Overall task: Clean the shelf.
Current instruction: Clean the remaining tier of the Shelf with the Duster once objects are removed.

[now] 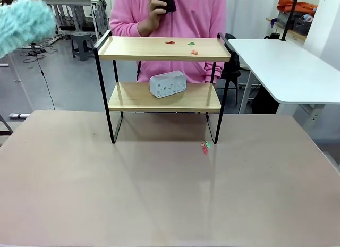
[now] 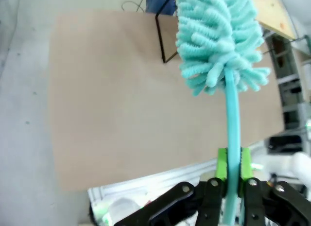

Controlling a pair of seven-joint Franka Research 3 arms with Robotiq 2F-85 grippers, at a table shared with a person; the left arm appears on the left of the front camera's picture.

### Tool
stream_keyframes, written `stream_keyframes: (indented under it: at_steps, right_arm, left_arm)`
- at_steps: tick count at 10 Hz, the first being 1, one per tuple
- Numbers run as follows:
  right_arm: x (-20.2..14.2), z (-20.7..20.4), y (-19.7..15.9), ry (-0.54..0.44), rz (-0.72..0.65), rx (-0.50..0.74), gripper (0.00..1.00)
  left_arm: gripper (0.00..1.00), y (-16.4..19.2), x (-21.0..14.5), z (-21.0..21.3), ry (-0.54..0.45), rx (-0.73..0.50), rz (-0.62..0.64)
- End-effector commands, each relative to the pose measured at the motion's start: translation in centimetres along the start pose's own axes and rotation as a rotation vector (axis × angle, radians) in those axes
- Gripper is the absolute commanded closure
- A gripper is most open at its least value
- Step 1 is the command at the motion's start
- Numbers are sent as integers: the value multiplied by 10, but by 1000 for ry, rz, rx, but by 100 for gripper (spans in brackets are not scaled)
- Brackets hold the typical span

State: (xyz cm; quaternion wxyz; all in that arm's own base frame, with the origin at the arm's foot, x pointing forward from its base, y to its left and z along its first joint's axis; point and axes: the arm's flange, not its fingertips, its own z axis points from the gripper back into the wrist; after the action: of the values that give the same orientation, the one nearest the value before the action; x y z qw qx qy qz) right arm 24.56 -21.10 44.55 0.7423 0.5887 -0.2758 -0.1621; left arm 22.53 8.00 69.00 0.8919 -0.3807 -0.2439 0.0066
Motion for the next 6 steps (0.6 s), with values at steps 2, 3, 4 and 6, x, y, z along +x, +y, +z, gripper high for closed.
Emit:
stream_keyframes:
  at_steps: [2, 3, 4, 6]
  right_arm:
    - [2, -1, 3, -9, 12, 19, 0]
    - [2, -1, 3, -9, 12, 19, 0]
    - [2, -1, 3, -9, 12, 19, 0]
    - [2, -1, 3, -9, 12, 19, 0]
  left_arm:
    - [88, -64, 40, -40, 47, 19, -57]
    - [88, -87, 40, -64, 70, 14, -88]
    - [88, -106, 39, -87, 94, -4, -103]
    - [88, -99, 37, -75, 87, 24, -105]
